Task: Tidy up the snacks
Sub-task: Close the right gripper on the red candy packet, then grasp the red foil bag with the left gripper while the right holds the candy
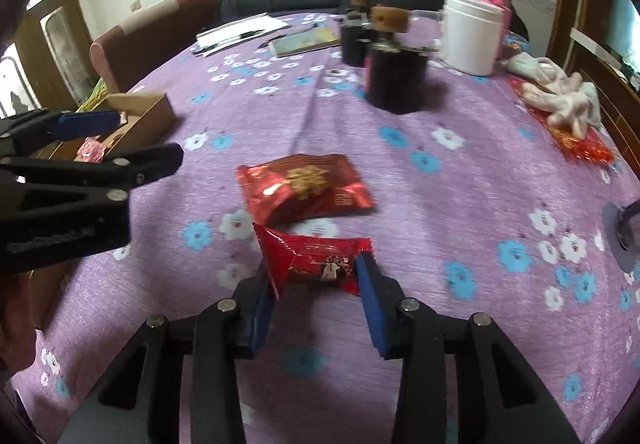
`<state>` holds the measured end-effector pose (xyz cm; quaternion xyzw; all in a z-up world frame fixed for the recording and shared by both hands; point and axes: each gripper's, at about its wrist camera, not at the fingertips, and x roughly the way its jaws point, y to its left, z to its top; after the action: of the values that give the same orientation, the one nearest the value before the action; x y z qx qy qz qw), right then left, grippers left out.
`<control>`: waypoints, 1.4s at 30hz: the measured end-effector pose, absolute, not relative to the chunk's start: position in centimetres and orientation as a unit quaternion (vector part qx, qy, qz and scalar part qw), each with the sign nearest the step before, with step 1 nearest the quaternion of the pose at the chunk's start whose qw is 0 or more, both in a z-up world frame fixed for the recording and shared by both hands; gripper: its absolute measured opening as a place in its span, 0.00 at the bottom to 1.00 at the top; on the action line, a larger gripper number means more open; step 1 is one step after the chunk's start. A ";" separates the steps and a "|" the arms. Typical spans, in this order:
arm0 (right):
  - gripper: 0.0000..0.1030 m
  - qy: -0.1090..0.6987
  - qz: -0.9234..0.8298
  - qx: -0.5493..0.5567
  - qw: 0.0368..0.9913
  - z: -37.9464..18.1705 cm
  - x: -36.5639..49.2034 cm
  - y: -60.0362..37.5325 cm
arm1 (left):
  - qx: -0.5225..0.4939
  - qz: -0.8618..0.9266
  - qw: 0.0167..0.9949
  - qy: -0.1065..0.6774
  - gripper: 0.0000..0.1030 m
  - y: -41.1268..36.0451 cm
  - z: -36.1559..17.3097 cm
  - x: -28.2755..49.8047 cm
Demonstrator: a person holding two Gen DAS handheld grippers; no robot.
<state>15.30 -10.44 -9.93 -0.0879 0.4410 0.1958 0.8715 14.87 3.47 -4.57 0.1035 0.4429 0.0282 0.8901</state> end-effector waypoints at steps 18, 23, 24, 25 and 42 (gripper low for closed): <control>0.35 0.425 0.188 -0.022 0.885 -7.3 13.9 -17.1 | 0.209 0.000 0.879 0.428 0.79 -4.0 -6.9 18.3; 0.35 0.423 0.187 -0.013 0.887 -7.0 13.7 -17.8 | 0.215 -0.004 0.886 0.410 0.79 -4.1 -5.5 18.9; 0.35 0.423 0.188 -0.011 0.886 -7.0 13.8 -17.9 | 0.217 -0.010 0.884 0.415 0.79 -4.2 -5.5 19.1; 0.35 0.424 0.188 -0.007 0.886 -7.0 13.8 -18.0 | 0.224 -0.011 0.882 0.415 0.79 -4.3 -5.6 19.2; 0.35 0.426 0.191 0.011 0.884 -6.9 13.8 -18.6 | 0.279 -0.002 0.877 0.391 0.90 -5.1 -7.6 20.7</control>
<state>13.81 -18.56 -6.85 0.0107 0.4257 0.1906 0.8845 20.71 -5.07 -7.56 0.2787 0.3912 -0.0016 0.8771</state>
